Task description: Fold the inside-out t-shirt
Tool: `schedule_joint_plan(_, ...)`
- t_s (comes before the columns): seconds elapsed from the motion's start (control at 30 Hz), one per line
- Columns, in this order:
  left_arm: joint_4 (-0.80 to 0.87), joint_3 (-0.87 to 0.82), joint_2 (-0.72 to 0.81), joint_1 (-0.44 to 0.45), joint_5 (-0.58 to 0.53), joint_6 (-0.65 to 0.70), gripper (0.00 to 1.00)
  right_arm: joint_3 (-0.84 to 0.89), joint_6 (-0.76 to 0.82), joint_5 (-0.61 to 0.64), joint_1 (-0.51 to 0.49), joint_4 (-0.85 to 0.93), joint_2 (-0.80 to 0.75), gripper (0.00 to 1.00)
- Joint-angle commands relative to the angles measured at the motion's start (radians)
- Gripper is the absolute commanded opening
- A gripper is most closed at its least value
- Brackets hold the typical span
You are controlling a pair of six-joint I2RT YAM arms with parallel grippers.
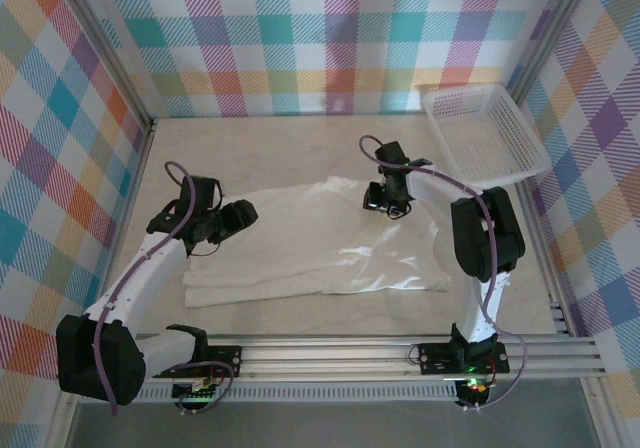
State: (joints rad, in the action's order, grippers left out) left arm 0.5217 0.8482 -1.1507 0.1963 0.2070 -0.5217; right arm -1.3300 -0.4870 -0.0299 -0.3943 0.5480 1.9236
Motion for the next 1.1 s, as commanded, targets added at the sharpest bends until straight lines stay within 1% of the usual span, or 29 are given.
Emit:
schedule_joint_plan(0.0, 0.018, -0.006, 0.017, 0.012, -0.015, 0.023, 0.67, -0.045, 0.0, -0.03, -0.007, -0.051, 0.0, 0.33)
schedule_joint_plan(0.03, 0.02, -0.008, 0.02, 0.012, -0.017, 0.023, 0.67, -0.055, 0.002, -0.026, -0.008, -0.054, 0.008, 0.28)
schedule_joint_plan(0.1, 0.02, -0.014, 0.023, 0.012, -0.02, 0.022, 0.67, -0.086, 0.007, -0.024, -0.007, -0.043, 0.035, 0.11)
schedule_joint_plan(0.13, 0.02, -0.014, 0.021, 0.012, -0.021, 0.021, 0.67, -0.106, 0.008, -0.028, -0.006, -0.031, 0.055, 0.01)
schedule_joint_plan(0.17, 0.024, -0.014, 0.02, 0.012, -0.023, 0.022, 0.66, -0.127, 0.009, -0.035, -0.005, -0.021, 0.072, 0.0)
schedule_joint_plan(0.3, 0.036, -0.011, 0.032, 0.012, -0.032, 0.022, 0.66, -0.219, -0.017, -0.08, 0.008, -0.023, 0.081, 0.0)
schedule_joint_plan(0.37, 0.03, -0.014, 0.033, 0.012, -0.03, 0.02, 0.66, -0.289, -0.095, -0.104, 0.043, -0.032, 0.097, 0.0)
schedule_joint_plan(0.43, 0.022, -0.017, 0.017, 0.012, -0.025, 0.019, 0.66, -0.367, -0.178, -0.133, 0.089, -0.032, 0.145, 0.0)
schedule_joint_plan(0.47, 0.019, -0.016, 0.008, 0.012, -0.027, 0.018, 0.66, -0.409, -0.194, -0.149, 0.113, -0.044, 0.18, 0.1)
schedule_joint_plan(0.5, 0.018, -0.018, 0.0, 0.012, -0.032, 0.016, 0.66, -0.442, -0.182, -0.154, 0.131, -0.054, 0.212, 0.22)
schedule_joint_plan(0.53, 0.021, -0.018, -0.008, 0.013, -0.041, 0.012, 0.67, -0.492, -0.159, -0.145, 0.148, -0.031, 0.248, 0.36)
schedule_joint_plan(0.57, 0.025, -0.018, -0.014, 0.012, -0.048, 0.012, 0.68, -0.553, -0.133, -0.142, 0.164, 0.019, 0.28, 0.4)
schedule_joint_plan(0.63, 0.04, -0.02, -0.013, 0.012, -0.058, 0.013, 0.71, -0.606, -0.057, -0.146, 0.187, 0.085, 0.29, 0.42)
schedule_joint_plan(0.67, 0.044, -0.025, -0.005, 0.012, -0.063, 0.012, 0.72, -0.589, -0.001, -0.133, 0.195, 0.094, 0.267, 0.43)
schedule_joint_plan(0.8, 0.027, -0.055, 0.021, 0.012, -0.058, 0.001, 0.77, -0.416, 0.278, -0.046, 0.193, 0.059, 0.138, 0.49)
schedule_joint_plan(0.87, 0.02, -0.054, 0.014, 0.012, -0.051, 0.0, 0.81, -0.308, 0.418, 0.027, 0.19, 0.029, 0.08, 0.54)
schedule_joint_plan(0.97, 0.005, -0.044, -0.011, 0.012, -0.037, 0.005, 0.86, -0.216, 0.617, 0.108, 0.176, -0.01, 0.06, 0.57)
schedule_joint_plan(1.07, 0.017, -0.018, -0.034, 0.012, -0.039, 0.023, 0.89, -0.216, 0.723, 0.129, 0.164, -0.019, 0.099, 0.6)
